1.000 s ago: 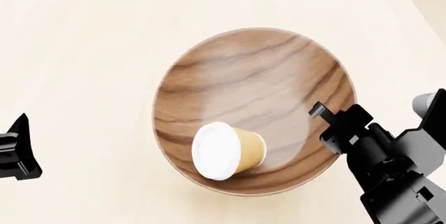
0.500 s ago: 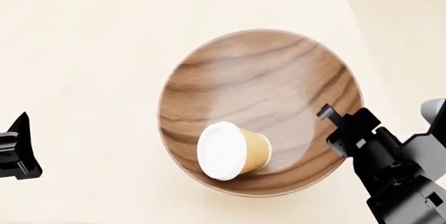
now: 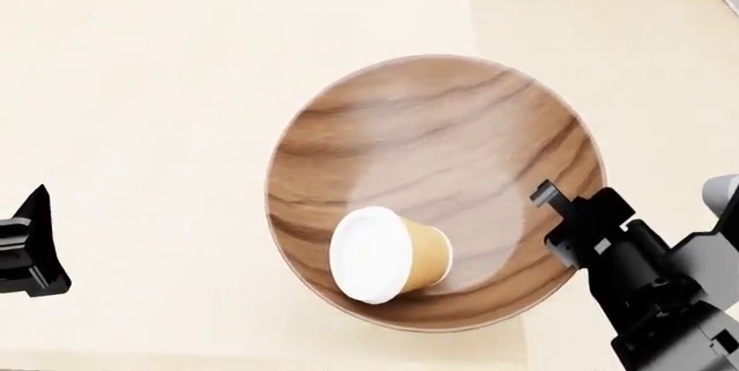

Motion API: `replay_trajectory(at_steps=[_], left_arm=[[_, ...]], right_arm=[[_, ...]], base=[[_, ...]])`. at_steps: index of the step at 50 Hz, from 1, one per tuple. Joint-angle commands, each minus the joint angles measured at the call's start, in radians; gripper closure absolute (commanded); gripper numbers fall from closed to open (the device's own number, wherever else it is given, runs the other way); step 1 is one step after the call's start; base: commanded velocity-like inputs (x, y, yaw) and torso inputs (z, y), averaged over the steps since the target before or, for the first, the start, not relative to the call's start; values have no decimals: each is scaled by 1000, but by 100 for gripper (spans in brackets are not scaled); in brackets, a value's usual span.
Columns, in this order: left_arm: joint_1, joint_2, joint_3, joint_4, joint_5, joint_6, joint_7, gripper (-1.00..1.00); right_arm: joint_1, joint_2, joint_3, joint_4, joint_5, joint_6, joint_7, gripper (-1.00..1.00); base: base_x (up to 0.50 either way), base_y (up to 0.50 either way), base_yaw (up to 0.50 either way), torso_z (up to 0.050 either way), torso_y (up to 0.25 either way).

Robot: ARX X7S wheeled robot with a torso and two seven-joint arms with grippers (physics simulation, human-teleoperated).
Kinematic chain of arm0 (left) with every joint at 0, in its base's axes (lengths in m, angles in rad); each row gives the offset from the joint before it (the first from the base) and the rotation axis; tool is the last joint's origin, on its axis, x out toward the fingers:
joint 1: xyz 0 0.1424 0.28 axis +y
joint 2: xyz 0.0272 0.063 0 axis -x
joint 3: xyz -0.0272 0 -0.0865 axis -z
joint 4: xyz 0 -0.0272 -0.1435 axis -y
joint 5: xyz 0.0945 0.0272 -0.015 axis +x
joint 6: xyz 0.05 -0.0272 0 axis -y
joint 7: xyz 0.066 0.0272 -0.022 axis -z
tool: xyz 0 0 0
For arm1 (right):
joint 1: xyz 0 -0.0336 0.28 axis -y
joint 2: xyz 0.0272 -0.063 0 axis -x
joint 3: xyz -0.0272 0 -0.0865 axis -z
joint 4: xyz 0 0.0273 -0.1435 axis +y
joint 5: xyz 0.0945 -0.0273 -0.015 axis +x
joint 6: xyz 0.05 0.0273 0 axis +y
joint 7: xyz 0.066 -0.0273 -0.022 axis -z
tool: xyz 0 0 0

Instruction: Place the cup inside the bowl on the dining table and move the bowl to any counter.

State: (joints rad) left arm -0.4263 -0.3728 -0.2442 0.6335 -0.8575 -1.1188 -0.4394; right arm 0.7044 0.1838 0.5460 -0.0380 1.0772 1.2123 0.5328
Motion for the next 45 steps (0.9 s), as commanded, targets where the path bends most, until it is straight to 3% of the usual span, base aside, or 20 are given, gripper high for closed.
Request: replay_trajectory(at_steps=[1, 45], left_arm=[[6, 4, 7, -7, 20, 26, 2, -100], [6, -3, 26, -13, 8, 42, -12, -100]], right_arm=[[0, 0, 4, -5, 27, -10, -10, 100], [-36, 3, 3, -25, 50, -77, -34, 100]], base=[[-39, -500, 0, 0, 0], [-28, -500, 0, 0, 0]])
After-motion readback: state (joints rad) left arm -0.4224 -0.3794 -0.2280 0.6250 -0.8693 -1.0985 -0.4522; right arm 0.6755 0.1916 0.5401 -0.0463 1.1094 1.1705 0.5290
